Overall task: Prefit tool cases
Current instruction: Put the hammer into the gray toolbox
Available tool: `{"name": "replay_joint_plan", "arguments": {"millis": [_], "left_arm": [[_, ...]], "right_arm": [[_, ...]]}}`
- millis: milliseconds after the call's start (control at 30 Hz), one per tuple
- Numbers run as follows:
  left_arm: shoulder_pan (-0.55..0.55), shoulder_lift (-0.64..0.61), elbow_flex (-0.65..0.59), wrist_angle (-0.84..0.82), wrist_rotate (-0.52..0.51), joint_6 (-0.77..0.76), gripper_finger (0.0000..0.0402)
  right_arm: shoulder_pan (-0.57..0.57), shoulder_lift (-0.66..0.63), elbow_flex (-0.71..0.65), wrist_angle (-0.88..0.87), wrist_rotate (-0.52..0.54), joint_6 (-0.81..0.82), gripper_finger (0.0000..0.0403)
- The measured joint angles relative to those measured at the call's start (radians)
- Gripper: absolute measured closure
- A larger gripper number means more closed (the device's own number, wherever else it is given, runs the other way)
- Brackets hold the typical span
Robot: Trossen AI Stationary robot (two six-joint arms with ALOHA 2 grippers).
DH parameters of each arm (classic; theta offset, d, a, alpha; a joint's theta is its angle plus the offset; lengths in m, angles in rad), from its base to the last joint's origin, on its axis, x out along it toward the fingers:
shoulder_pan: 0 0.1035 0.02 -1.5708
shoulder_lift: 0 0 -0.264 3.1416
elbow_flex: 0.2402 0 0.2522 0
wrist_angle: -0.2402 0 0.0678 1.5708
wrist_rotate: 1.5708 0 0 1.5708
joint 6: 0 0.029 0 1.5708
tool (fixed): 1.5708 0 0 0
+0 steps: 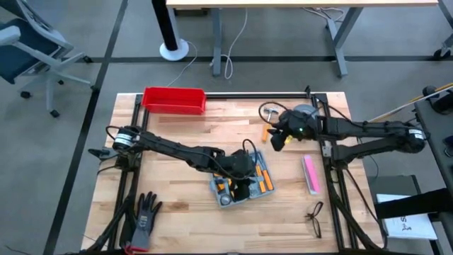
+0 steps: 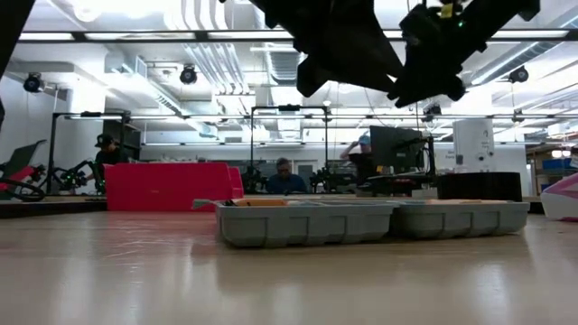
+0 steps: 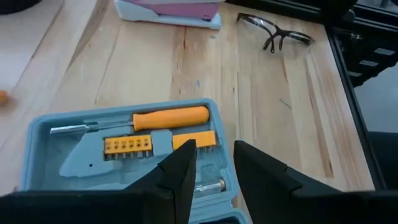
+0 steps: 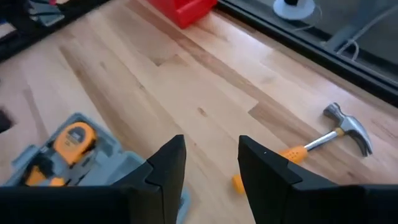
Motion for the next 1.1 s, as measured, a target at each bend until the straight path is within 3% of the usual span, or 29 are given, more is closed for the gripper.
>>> {"name": "replay_joint_plan", "arguments": {"millis": [500,867,1100], "left_arm": [[-0.022,0.000,-0.027,0.015,-0.050,-0.014,0.0287],[-0.042,-0.020,-0.114,0.011,-0.052,-0.072,0.0287],[-0.055,-0.101,-0.214,0.001,-0.071,-0.093,0.0287]], "right_arm": [[-0.204,0.212,0.000,0.050,-0.175,-0.059,0.0250],[-0.275,0.369,0.000,0.105,-0.172,0.032,0.0265],[-0.304,0.417,0.007,0.110,-0.171,0.072,0.0264]]}}
